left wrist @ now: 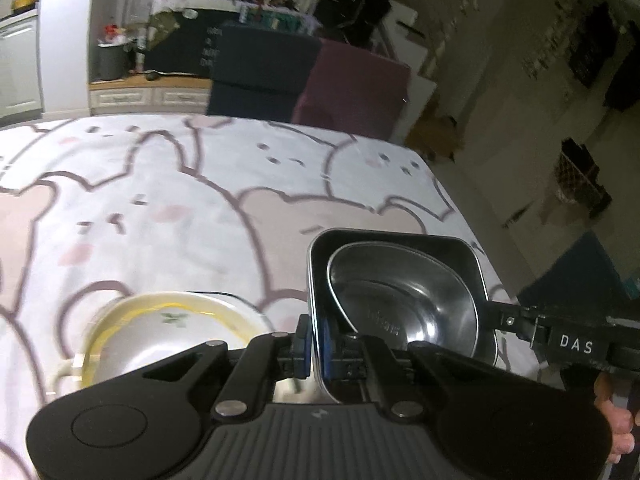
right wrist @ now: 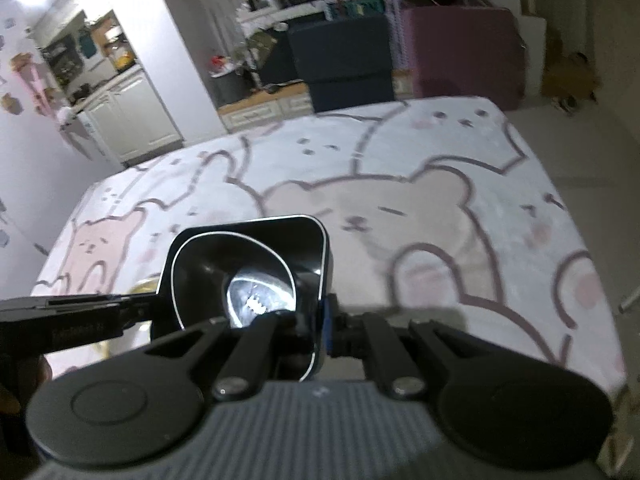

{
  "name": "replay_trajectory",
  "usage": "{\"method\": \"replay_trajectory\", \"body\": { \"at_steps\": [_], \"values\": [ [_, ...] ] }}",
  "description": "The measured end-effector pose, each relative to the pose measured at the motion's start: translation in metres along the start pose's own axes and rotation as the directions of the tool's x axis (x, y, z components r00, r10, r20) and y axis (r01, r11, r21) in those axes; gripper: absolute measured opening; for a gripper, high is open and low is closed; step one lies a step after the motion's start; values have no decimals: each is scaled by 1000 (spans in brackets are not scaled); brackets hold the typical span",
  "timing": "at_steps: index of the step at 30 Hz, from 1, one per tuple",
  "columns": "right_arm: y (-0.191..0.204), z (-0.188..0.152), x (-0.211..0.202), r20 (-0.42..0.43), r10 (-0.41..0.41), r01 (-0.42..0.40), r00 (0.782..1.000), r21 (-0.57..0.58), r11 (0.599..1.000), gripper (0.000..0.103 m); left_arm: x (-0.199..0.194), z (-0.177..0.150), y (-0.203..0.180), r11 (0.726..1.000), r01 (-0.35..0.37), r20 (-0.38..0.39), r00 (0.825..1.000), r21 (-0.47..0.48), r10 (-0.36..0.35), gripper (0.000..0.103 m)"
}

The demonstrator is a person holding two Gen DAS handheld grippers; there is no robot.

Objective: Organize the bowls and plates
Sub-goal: 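Carry the steel bowl with both grippers over the white dish stack, then lower the steel bowl with both grippers into the white bowl on the stack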

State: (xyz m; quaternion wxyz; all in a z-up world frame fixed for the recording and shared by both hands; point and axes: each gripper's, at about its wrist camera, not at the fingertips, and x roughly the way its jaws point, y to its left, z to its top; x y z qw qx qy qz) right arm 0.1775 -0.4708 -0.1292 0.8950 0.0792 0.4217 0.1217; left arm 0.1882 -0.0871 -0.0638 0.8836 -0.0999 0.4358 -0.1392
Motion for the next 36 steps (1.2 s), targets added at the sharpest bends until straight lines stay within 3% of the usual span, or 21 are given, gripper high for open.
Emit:
{"method": "replay_trajectory", "body": {
  "at_steps": [8, 18, 24, 36],
  "values": [
    [67, 4, 10, 8, 67, -66, 998, -63, 996, 5, -42, -2, 52, 996, -56, 44, 997, -68, 59, 5],
    [126, 0, 36, -45, 127, -132, 991, -108, 985, 6, -65, -10, 106, 985, -83, 41, 995, -148, 90, 5],
    [145, -9, 47, -81, 119, -127, 990, -100, 987, 6, -55, -14, 120, 984, -86, -11, 996, -154, 86, 5],
    [143, -16, 77, -210, 57, -79, 976, -98, 992, 6, -17, -19, 137, 978, -92, -128, 989, -187, 69, 5]
  ]
}}
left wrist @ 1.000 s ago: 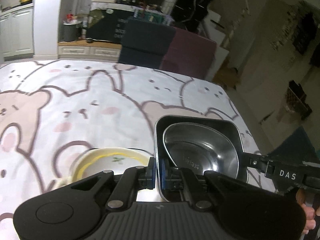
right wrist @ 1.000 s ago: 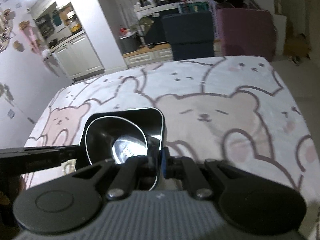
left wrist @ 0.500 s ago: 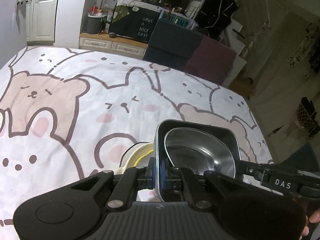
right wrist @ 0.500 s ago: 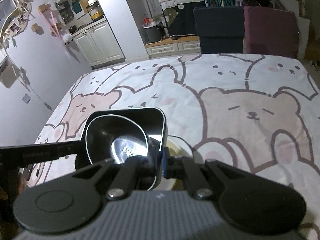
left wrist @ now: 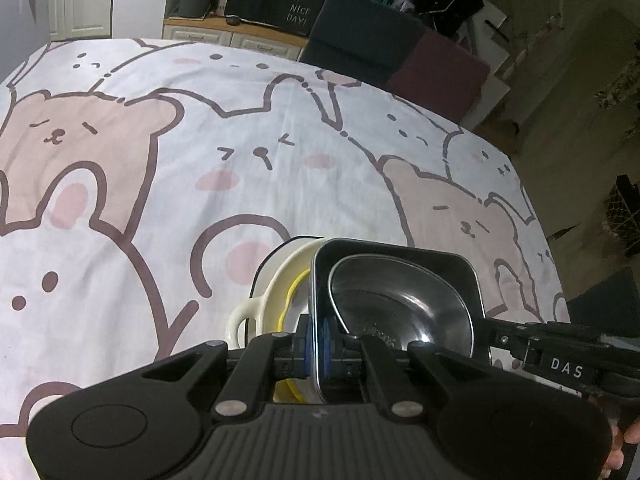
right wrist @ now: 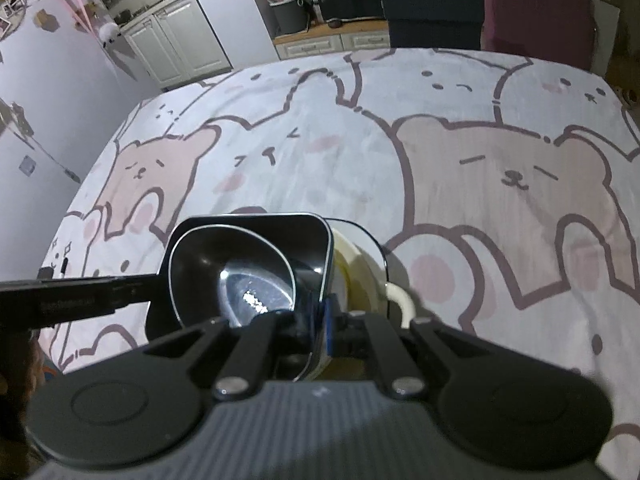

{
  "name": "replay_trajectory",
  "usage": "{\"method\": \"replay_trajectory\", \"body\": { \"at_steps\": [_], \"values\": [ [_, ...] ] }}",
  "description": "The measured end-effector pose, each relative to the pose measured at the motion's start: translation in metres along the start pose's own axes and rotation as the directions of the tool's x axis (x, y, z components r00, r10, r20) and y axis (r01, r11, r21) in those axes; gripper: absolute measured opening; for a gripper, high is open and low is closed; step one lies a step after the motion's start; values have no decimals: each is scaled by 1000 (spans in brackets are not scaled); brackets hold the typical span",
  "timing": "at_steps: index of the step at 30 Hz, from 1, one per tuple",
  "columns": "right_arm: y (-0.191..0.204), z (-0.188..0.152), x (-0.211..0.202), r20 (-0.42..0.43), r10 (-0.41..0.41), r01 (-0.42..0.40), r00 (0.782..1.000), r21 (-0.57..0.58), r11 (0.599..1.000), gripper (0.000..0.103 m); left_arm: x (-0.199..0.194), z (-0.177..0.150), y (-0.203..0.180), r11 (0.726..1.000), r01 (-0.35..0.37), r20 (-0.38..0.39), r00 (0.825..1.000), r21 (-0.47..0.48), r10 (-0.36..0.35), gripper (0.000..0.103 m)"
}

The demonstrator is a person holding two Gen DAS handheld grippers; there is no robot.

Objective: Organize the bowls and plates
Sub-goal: 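Lower the steel bowl with both grippers into the white bowl on the stack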

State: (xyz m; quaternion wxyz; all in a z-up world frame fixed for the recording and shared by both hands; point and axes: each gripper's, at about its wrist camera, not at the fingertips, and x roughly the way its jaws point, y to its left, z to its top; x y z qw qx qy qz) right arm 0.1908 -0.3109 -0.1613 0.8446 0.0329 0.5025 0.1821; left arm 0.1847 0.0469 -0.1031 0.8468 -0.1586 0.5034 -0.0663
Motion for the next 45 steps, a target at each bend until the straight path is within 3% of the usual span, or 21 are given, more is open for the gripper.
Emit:
{"method": "replay_trajectory", "body": {
  "at_steps": [13, 45],
  "values": [
    [-2, 6, 21, -64, -9, 8, 998, -11, 1000, 7, 9, 2, 4, 1000, -5, -35, 999, -5, 4, 5],
    [2, 8, 32, -97, -47, 43, 994, -45, 998, 7, 12, 1, 4, 1000, -12, -45, 999, 6, 12, 5]
  ]
}}
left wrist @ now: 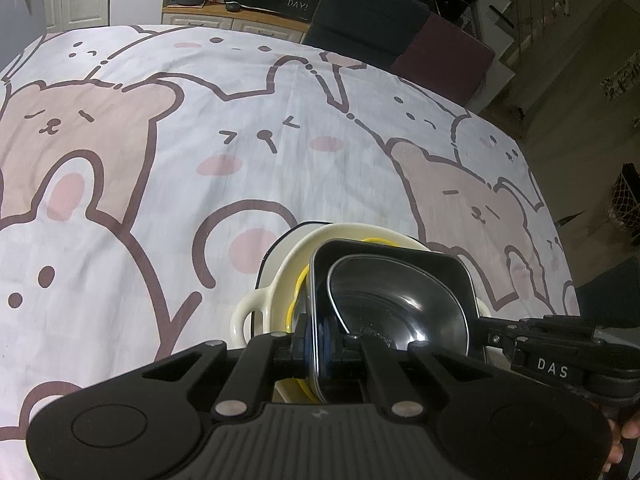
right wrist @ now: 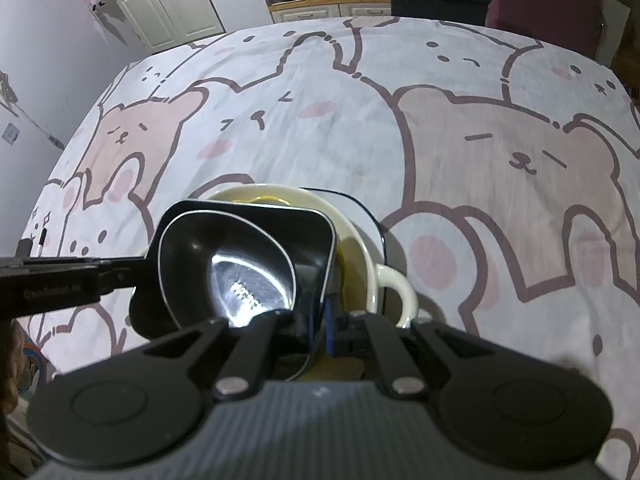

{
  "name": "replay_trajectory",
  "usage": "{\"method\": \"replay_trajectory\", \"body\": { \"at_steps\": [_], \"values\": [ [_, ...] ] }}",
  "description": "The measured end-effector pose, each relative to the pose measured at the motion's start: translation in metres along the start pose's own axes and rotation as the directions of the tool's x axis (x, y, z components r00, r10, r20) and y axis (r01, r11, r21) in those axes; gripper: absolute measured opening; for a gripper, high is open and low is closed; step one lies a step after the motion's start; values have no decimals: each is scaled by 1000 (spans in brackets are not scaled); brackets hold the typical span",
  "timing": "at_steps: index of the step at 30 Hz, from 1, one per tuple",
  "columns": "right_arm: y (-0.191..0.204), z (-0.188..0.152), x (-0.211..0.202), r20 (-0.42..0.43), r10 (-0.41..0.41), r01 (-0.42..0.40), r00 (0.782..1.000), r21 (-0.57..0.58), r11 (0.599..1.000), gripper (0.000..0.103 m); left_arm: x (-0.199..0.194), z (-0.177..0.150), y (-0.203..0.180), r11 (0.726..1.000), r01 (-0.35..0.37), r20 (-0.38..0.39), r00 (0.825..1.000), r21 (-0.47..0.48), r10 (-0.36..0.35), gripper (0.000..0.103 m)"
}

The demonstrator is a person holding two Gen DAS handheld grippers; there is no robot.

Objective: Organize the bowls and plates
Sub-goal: 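Lower the steel bowl with both grippers into the white bowl on the stack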

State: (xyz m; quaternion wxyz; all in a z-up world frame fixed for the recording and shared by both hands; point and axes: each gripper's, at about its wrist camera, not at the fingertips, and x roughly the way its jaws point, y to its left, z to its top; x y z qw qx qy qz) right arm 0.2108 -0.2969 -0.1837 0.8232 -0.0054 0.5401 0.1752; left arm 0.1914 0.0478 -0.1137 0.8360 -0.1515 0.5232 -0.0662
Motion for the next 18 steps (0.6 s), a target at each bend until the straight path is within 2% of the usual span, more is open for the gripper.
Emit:
{"method": "replay_trajectory", "body": {
  "at_steps": [10, 16, 18],
  "values": [
    [0, 0, 1, 0, -5, 5, 1000, -7, 1000, 8, 0, 0, 1, 1000, 0, 4, 1000, 10, 0, 6],
    [0, -1, 0, 1, -1, 1, 1000, -4, 1000, 8, -2, 0, 1, 1000, -2, 9, 1000, 12, 2, 10],
    [0, -1, 0, 1, 2, -2, 1000, -2, 1000, 11, -2, -1, 1, 1000, -5, 5, 1000, 14, 5, 14]
  ]
}}
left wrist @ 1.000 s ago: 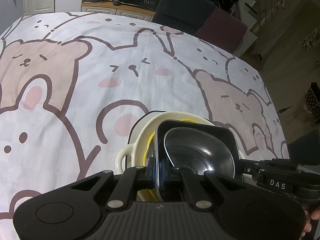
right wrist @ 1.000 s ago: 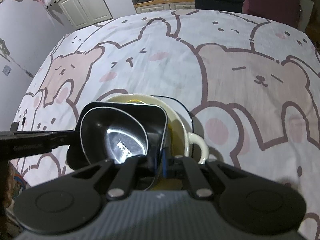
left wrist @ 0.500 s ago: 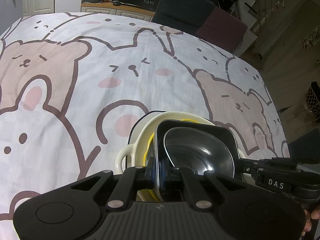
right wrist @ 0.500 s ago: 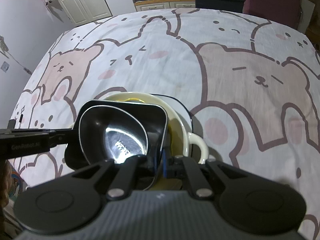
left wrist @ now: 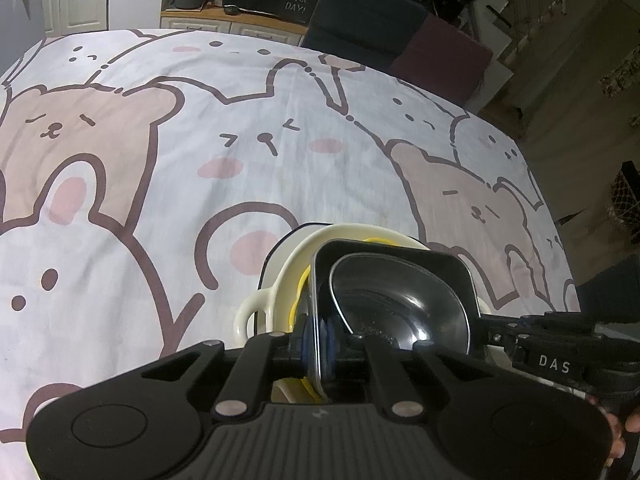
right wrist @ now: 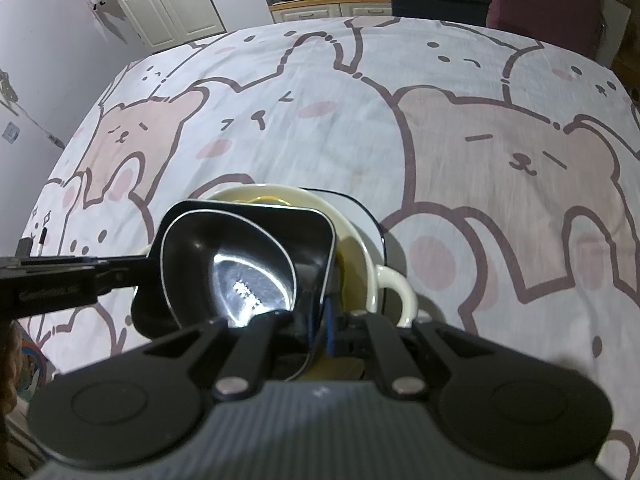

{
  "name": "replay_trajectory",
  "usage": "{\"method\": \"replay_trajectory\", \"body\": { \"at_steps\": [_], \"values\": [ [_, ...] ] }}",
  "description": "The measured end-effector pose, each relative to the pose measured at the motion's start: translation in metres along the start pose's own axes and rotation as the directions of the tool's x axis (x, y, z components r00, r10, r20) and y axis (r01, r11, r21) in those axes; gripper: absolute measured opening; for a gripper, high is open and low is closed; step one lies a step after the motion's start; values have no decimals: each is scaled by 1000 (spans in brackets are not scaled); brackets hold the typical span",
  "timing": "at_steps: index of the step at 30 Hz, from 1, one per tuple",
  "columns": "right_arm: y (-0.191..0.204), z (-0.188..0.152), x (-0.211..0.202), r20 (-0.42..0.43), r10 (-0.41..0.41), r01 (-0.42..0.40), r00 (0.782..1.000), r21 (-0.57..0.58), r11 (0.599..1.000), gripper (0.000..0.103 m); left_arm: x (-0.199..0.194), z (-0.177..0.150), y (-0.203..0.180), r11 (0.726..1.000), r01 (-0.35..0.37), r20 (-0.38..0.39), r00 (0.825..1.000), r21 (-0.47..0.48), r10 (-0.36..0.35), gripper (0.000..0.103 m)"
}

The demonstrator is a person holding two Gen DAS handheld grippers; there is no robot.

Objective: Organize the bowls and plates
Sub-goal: 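Lower the steel bowl with both grippers into the white bowl on the stack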

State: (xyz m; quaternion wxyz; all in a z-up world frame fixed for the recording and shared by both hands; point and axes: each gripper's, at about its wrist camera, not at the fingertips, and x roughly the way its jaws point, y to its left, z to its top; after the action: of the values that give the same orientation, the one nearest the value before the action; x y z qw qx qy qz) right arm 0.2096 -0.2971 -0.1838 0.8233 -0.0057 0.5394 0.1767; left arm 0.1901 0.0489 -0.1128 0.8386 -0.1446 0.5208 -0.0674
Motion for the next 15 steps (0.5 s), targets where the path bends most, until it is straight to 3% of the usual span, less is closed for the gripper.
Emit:
{"method": "replay_trajectory", "body": {
  "at_steps": [15],
  "values": [
    [-2, 0, -4, 14, 6, -6, 1000, 19, 1000, 11, -1, 0, 0, 1000, -2, 2, 1000, 3, 2, 18]
  ]
}}
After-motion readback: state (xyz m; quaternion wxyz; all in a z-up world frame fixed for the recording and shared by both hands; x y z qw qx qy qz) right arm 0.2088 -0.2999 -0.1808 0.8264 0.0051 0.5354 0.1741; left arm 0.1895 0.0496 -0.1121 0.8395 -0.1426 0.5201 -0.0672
